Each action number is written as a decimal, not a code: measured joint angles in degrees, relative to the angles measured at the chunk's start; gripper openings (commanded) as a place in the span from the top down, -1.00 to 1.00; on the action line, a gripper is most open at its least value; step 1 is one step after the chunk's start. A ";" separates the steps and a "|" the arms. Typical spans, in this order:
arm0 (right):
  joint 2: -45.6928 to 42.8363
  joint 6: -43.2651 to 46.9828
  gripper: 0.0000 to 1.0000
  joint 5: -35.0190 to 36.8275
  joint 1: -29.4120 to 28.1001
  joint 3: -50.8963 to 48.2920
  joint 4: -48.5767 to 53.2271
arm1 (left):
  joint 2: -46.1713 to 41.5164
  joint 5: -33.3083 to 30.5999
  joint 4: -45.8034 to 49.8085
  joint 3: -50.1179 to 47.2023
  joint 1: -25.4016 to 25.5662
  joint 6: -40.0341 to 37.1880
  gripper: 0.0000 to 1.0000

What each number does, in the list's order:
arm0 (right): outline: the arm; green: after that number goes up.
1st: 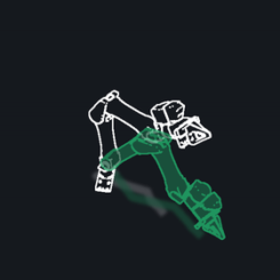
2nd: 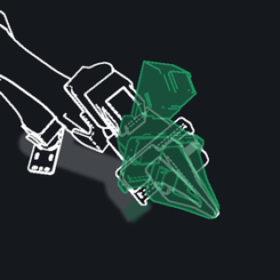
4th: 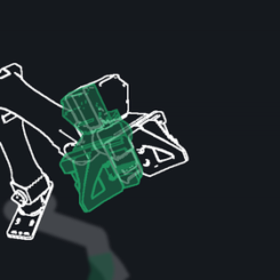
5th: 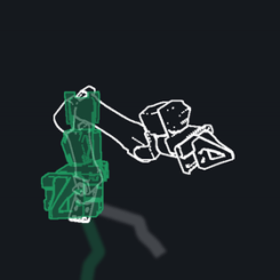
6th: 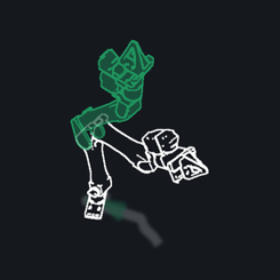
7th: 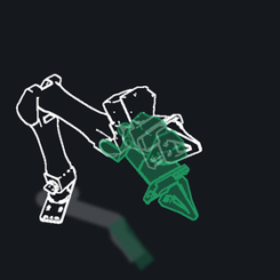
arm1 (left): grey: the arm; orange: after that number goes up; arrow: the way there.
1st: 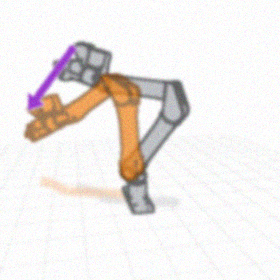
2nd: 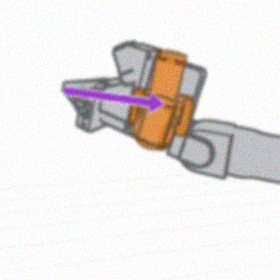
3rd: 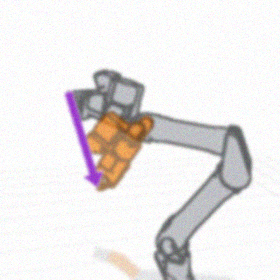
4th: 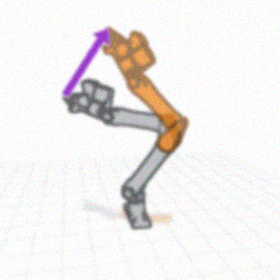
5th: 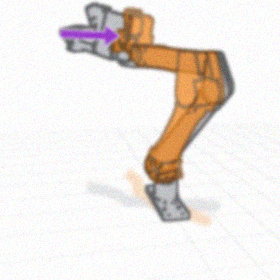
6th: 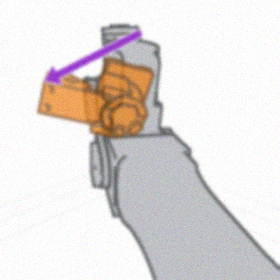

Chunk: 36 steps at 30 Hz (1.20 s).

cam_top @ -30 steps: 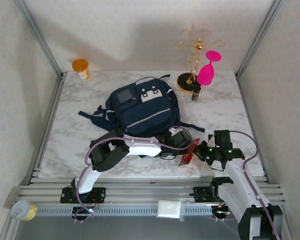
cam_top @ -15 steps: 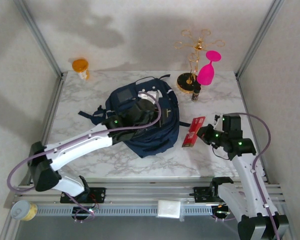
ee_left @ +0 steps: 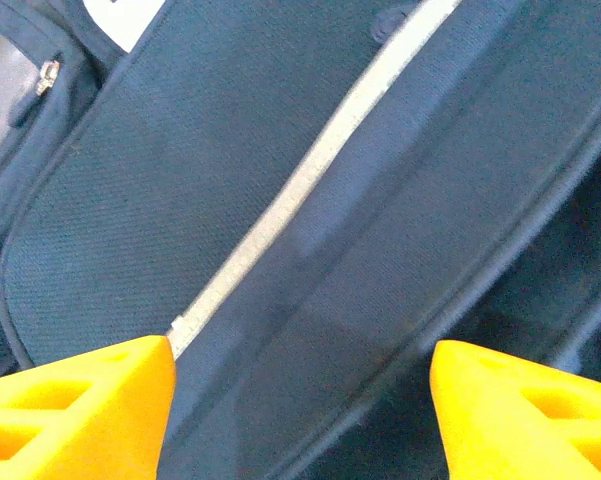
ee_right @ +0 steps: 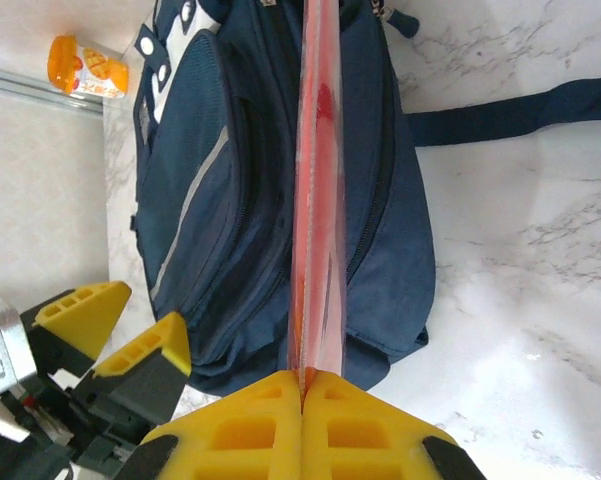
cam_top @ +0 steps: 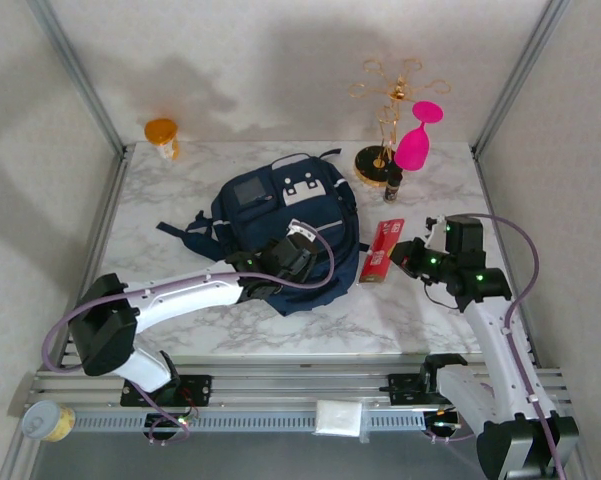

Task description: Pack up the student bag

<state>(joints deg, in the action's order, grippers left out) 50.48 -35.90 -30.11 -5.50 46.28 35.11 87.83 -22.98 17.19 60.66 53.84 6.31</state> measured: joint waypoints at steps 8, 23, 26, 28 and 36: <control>0.81 0.76 1.00 -0.42 0.00 -0.33 -1.64 | 2.78 2.34 -0.66 0.55 -0.87 -4.42 -0.50; 0.96 1.25 1.00 -1.99 0.00 -0.33 -3.02 | 2.40 7.19 -0.72 0.92 -4.55 -7.02 -0.51; 0.96 1.22 1.00 -3.02 0.00 -0.39 -3.37 | 2.32 7.21 -1.09 0.92 -5.79 -7.65 -0.39; 0.96 1.14 1.00 -4.24 0.00 -0.59 -3.93 | 2.01 7.19 -1.53 0.94 -6.49 -8.09 -0.26; 0.92 -3.39 1.00 -9.20 -0.98 -3.78 -9.35 | 0.33 7.32 -3.08 1.18 -8.48 -8.02 0.65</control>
<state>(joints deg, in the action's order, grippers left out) 51.40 -39.29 -39.31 -6.48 42.50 25.76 88.16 -15.66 14.11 61.84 45.36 -1.72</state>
